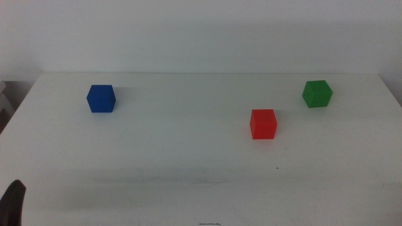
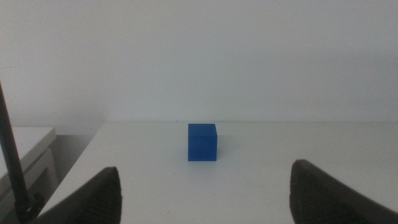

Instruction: Stack red cubes first, then green, then blue cubes in a specific spot.

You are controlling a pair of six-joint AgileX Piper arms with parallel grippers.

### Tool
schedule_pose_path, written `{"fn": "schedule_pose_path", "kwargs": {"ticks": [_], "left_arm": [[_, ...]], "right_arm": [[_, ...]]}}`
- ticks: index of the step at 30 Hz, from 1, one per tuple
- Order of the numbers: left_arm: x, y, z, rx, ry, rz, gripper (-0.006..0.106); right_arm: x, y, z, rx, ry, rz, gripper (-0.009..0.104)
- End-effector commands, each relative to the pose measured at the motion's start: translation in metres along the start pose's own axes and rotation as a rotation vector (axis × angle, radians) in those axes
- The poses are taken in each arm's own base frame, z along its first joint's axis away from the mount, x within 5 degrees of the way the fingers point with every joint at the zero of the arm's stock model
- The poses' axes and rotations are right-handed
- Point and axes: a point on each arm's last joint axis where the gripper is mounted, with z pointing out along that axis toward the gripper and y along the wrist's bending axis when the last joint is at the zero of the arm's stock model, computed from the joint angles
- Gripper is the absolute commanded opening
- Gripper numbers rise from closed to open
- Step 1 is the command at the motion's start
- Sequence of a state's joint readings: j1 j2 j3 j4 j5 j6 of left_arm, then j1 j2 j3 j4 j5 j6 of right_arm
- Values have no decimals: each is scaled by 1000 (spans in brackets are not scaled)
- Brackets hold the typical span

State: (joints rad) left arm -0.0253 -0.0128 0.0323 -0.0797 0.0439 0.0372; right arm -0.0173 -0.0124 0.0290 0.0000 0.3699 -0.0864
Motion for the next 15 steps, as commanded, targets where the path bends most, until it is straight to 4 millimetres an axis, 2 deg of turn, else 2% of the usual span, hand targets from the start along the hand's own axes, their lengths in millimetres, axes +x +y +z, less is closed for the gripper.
{"fn": "schedule_pose_path", "kwargs": {"ticks": [1,7,15], "left_arm": [[-11,0,-2,5,-110,-18,91],[-11,0,-2,5,-110,-18,91],[-11,0,-2,5,-110,-18,91]], "right_arm": [[-14,-1,-4,16,-119,-3,82],[-20,-1,-5,8,-190,55,82],[-21,-1,-5,10,-205,47,82]]}}
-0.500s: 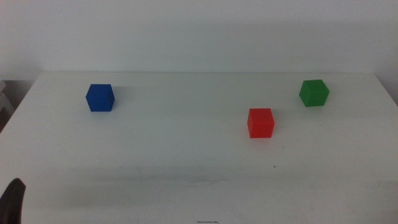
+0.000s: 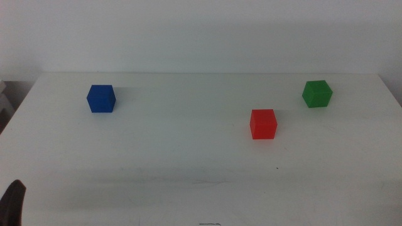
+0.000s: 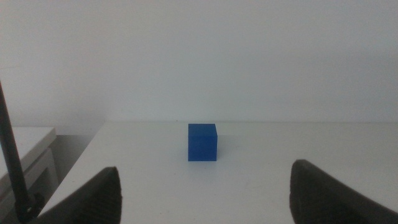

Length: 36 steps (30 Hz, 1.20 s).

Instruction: Stack red cubes first, then green, then blue cubes in a specific spot.

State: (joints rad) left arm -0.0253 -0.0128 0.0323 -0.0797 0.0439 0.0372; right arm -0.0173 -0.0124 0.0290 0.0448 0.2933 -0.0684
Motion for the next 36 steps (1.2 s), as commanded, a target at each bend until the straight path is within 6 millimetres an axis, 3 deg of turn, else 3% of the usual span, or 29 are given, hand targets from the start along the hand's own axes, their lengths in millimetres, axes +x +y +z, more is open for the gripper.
{"fn": "schedule_pose_path", "kwargs": {"ticks": [1,10,12,15,21,27,31,36], "left_arm": [[-11,0,-2,5,-110,-18,91],[-11,0,-2,5,-110,-18,91],[-11,0,-2,5,-110,-18,91],[-11,0,-2,5,-110,-18,91],[-11,0,-2,5,-110,-18,91],[-11,0,-2,5,-110,-18,91],[-11,0,-2,5,-110,-18,91],[-11,0,-2,5,-110,-18,91]], "right_arm": [[-16,-1,-4,14,-137,-10,82],[-20,-1,-5,16,-191,-2,82],[-28,-2,-7,34,-273,-68,82],[-42,-2,-9,20,-342,39,82],[-102,-3,10,5,-47,57,82],[-169,1,52,-53,351,128,82],[-191,1,76,-64,440,135,82],[-193,0,104,-63,504,143,82]]}}
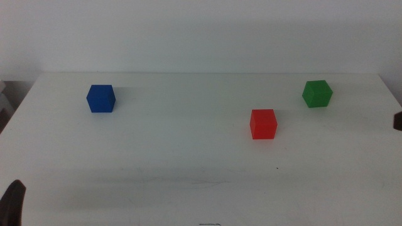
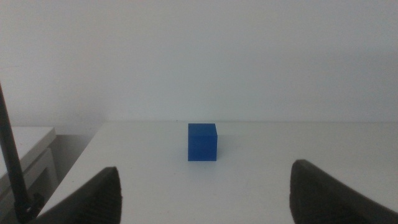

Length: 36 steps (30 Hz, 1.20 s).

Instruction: Stack red cubes first, then green, then blue cubes in a specific spot.

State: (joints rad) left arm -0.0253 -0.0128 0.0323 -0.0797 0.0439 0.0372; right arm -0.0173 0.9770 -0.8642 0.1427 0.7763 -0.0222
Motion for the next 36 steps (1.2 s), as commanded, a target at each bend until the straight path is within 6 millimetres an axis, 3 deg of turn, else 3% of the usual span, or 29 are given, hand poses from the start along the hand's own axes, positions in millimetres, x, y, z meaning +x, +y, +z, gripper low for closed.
{"fn": "schedule_pose_path", "kwargs": {"ticks": [1,5,10,18,25,36], "left_arm": [[-11,0,-2,5,-110,-18,91],[-11,0,-2,5,-110,-18,91],[-11,0,-2,5,-110,-18,91],[-11,0,-2,5,-110,-18,91],[-11,0,-2,5,-110,-18,91],[-11,0,-2,5,-110,-18,91]], "right_arm": [[-20,0,0,-1,-65,6,82],[-37,6,8,-39,25,-18,82],[-64,33,22,-125,70,-88,82],[-95,93,81,-44,235,-186,82],[-118,119,126,-5,290,-169,82],[-121,152,191,-8,339,-209,81]]}}
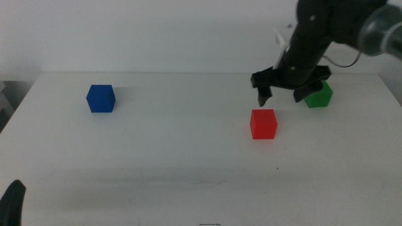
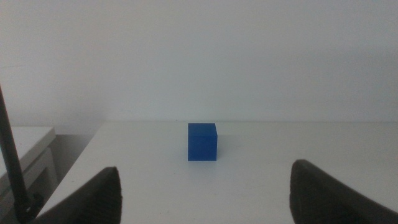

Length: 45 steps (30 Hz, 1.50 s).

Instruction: Stack red cubes first, then green, then blue cubes in a specific spot.

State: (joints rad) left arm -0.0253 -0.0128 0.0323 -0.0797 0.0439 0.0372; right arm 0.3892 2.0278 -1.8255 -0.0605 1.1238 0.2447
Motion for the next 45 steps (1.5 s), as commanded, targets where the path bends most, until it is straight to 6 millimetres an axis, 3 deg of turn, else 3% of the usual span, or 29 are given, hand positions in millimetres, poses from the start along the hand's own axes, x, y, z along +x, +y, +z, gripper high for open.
{"fn": "schedule_pose_path", "kwargs": {"ticks": [1,11,20,25,30,33,34,41,45], "left_arm": [[-11,0,-2,5,-110,-18,91],[-11,0,-2,5,-110,-18,91],[-11,0,-2,5,-110,-18,91],[-11,0,-2,5,-110,-18,91],[-11,0,-2,5,-110,-18,91],[-11,0,-2,5,-110,-18,91],[-11,0,-2,5,-110,-18,91],[-11,0,-2,5,-110,-18,91],[-11,0,-2,5,-110,-18,91]], "right_arm": [[-11,2,-22,7,-102,-10,81],[-18,8,25,0,-98,-9,75],[-17,9,44,9,-64,-9,72],[-16,9,50,9,-49,-8,62],[-16,9,51,7,-56,-4,40],[-16,9,50,6,-56,0,15],[-14,14,41,-6,-52,8,-1],[-2,57,2,-27,-115,20,-1],[13,83,-7,-15,-79,28,-1]]}}
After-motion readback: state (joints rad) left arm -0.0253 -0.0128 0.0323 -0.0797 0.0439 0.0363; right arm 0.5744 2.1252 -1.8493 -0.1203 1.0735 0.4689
